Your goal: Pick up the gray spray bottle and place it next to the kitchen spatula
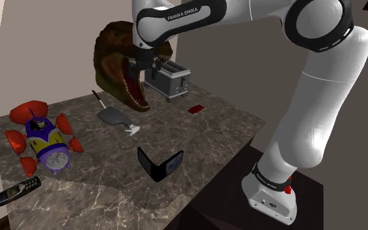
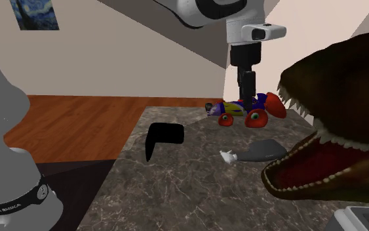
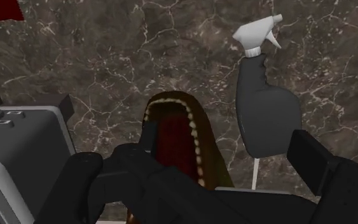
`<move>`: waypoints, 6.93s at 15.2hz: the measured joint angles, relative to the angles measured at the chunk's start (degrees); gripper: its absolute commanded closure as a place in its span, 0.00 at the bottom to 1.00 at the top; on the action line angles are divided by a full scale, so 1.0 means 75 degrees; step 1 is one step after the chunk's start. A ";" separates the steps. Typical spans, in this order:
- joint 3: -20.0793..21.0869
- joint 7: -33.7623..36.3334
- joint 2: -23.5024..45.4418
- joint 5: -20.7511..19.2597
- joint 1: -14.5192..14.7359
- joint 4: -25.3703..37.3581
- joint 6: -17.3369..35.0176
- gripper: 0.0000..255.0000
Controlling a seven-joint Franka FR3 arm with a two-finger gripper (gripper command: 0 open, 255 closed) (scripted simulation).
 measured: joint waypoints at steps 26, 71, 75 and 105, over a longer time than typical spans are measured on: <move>-0.0905 0.3478 0.2174 -0.3021 0.0819 -0.1991 0.5330 0.00; 0.1159 -0.1461 0.4041 -0.1609 -0.0615 0.0999 0.3096 1.00; 0.1222 -0.1529 0.3847 -0.1535 -0.0658 0.1005 0.2900 1.00; 0.1531 -0.1569 0.2154 -0.1202 -0.0931 -0.0561 0.2791 1.00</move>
